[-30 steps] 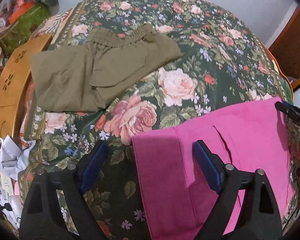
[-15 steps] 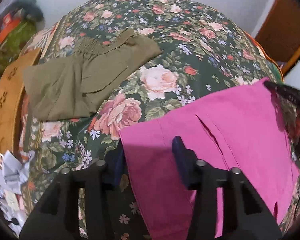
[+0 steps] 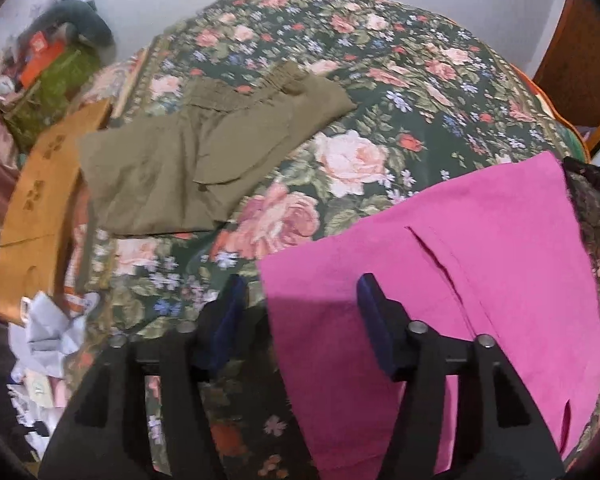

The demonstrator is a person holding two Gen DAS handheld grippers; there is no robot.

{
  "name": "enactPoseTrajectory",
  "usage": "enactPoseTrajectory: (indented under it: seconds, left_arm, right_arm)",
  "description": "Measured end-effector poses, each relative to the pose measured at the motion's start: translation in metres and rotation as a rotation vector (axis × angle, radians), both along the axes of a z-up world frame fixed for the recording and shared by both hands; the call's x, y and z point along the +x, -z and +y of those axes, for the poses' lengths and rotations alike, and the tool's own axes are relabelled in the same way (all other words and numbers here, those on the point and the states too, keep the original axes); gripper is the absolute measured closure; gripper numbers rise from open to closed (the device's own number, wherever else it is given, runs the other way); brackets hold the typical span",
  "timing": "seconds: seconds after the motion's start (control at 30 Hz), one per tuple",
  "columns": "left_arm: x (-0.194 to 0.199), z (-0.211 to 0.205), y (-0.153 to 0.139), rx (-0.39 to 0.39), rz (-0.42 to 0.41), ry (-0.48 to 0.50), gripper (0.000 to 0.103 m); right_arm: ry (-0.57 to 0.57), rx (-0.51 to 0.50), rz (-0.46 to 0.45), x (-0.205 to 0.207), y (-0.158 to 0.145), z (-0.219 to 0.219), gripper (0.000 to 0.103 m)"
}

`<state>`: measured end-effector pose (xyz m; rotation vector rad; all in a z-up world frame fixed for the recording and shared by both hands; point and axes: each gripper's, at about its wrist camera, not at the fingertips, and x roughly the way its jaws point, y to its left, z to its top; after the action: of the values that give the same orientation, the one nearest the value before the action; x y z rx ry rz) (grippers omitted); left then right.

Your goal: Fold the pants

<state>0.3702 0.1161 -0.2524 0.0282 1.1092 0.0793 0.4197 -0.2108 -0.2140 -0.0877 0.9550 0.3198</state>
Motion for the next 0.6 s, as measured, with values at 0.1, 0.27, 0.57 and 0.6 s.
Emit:
enactPoseTrajectory:
  seconds: [0.1,0.27,0.57,0.6]
  left_arm:
    - [-0.009,-0.003,-0.013,0.034,-0.026,0.023,0.041]
    - [-0.011,-0.007,-0.036,0.000,-0.064,0.036,0.037]
    - [0.008,-0.029,-0.056,-0.052,-0.104,0.078,0.019]
    - [0.010,-0.031,-0.053,-0.053,-0.092,0.086,0.019]
  right_arm:
    - [-0.035,0.056,-0.009,-0.010,-0.016,0.004,0.098]
    - [-0.109,0.119,-0.028,-0.023,-0.037,0.031,0.064]
    - [-0.260,0.214,0.025,-0.042,-0.045,0.097,0.031]
    - [-0.269,0.216,0.034,-0.043,-0.043,0.101,0.030]
